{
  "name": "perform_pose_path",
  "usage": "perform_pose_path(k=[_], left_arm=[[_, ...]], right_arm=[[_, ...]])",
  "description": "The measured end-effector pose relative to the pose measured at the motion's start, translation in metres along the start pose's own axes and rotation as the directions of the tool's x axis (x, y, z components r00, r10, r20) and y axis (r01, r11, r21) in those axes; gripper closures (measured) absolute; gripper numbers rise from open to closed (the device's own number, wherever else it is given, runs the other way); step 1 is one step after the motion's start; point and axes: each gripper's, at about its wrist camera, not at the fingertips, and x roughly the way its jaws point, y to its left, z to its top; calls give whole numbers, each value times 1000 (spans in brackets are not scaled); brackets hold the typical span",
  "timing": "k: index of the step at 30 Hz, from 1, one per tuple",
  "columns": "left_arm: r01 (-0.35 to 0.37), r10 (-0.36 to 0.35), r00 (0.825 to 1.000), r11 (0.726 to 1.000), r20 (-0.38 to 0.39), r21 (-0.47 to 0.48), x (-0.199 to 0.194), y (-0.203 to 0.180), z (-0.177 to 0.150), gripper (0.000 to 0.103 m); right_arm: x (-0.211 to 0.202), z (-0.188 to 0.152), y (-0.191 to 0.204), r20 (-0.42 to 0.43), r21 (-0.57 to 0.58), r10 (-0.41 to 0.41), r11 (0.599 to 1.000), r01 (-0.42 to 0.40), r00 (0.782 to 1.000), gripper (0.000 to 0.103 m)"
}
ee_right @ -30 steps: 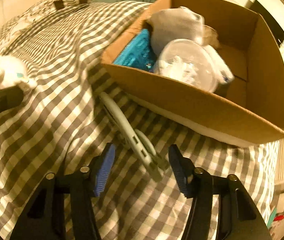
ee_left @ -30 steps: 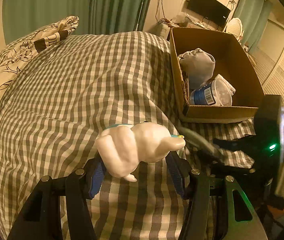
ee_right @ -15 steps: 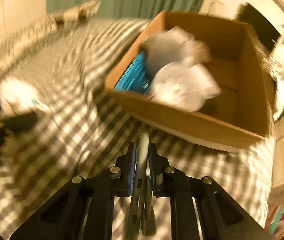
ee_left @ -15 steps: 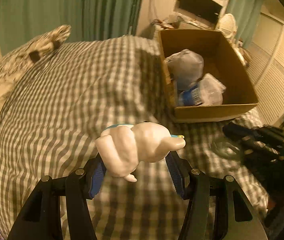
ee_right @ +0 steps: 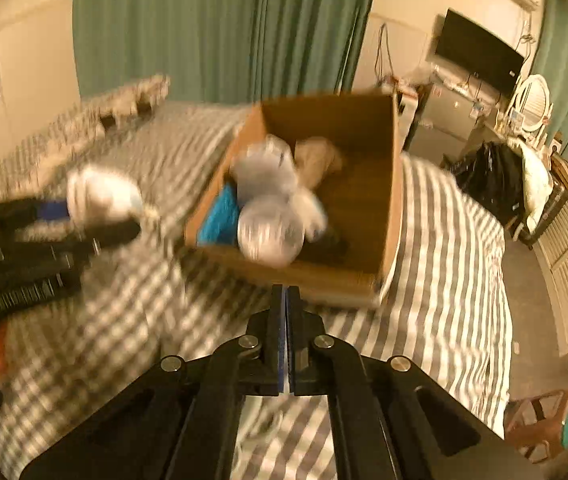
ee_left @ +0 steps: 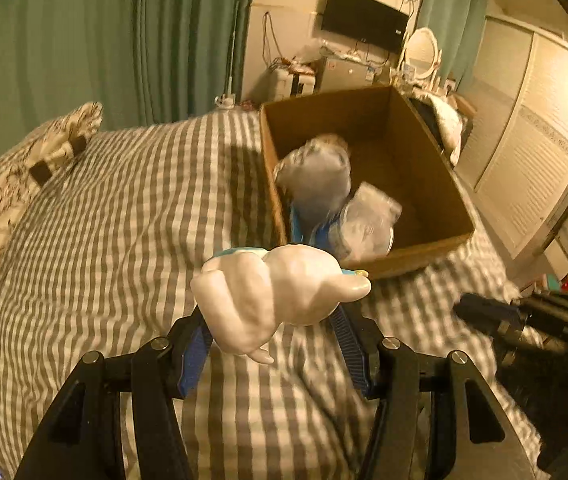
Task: Organize objects
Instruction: 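Grasp the grey-green plastic clip with the right gripper while the left gripper holds the figurine, then carry the figurine and clip over the box and open both grippers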
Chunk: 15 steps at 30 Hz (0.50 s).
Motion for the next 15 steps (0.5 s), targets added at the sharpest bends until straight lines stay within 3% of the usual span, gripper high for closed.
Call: perform_pose_path(k=[1, 2, 4, 9, 15], left_arm=[[-2, 2, 1000, 1000, -10, -4, 0, 1, -6, 44], [-8, 8, 1000, 1000, -23, -11, 1, 3, -13, 44], [-18, 17, 999, 1000, -37, -18, 1, 7, -23, 44], [-7, 5, 998, 999, -55, -37, -1, 15, -40, 44], [2, -6, 998, 998, -67, -59, -1, 22, -48, 44]], right_arm=[[6, -10, 4, -33, -2, 6, 1000, -6, 999, 93], [12, -20, 7, -69, 11, 17, 1000, -16, 997, 72], [21, -40, 10, -125, 35, 22, 999, -18, 992, 45], [42, -67, 16, -229, 89, 9, 996, 12, 973, 42], [60, -74, 26, -288, 57, -44, 996, 63, 957, 35]])
